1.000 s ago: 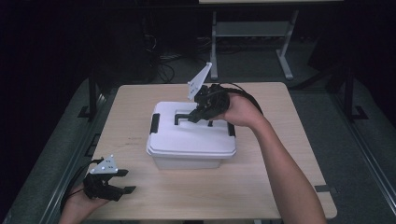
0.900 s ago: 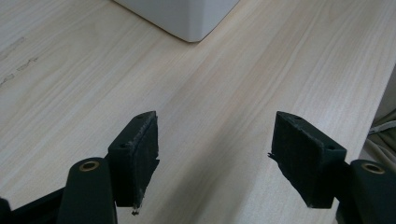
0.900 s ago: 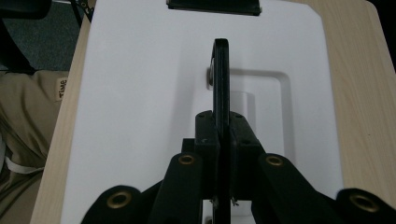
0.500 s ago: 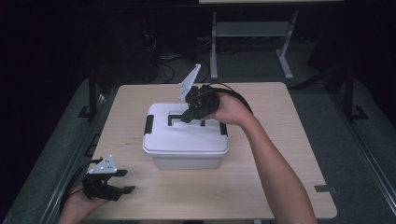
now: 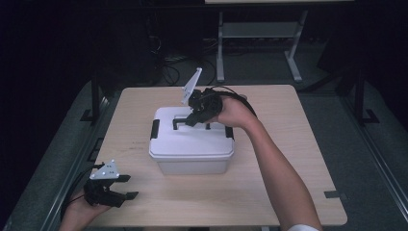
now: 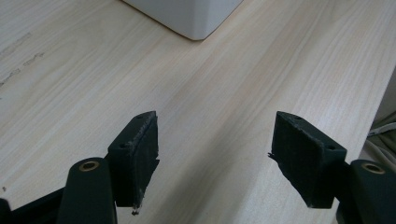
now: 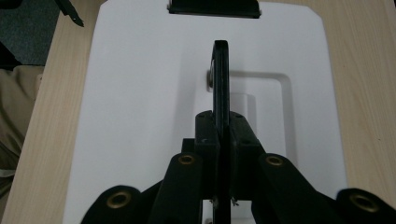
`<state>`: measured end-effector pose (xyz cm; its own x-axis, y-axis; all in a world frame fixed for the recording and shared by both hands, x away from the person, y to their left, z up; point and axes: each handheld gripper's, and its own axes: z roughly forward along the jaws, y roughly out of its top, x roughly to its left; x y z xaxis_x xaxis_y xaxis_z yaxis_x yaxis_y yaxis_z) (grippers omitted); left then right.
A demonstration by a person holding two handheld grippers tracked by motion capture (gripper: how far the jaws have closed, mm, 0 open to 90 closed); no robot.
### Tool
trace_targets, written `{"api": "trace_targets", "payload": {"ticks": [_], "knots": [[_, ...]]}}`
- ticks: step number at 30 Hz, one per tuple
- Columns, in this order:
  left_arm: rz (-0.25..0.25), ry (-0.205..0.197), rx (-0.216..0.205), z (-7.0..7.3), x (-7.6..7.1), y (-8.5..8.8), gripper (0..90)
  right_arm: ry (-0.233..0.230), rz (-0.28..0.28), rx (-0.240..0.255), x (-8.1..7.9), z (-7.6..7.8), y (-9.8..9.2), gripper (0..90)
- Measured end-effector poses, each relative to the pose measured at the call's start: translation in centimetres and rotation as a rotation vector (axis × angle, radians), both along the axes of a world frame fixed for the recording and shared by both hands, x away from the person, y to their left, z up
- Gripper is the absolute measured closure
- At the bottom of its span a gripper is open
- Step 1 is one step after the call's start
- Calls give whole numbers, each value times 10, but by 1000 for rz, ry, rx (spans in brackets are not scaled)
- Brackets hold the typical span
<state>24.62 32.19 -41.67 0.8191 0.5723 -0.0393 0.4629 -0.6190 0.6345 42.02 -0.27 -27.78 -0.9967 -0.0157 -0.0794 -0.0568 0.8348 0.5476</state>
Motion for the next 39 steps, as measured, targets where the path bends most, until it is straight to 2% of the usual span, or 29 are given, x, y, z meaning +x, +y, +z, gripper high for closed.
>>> {"api": "trace_targets", "payload": {"ticks": [5, 17, 22, 25, 39], "knots": [[0, 3, -1, 0, 0, 0, 315, 9, -7, -12, 1, -4, 1, 841], [-4, 6, 2, -1, 0, -1, 314, 8, -13, 2, 2, -9, 0, 839], [-4, 8, 0, -1, 0, 0, 314, 21, -22, -1, 0, -11, 0, 825], [-5, 8, 2, -1, 0, -1, 314, 31, -31, 21, 0, -12, -4, 804], [-9, 10, 7, -2, 0, -3, 313, 39, -44, 41, -9, -10, -19, 802]]}}
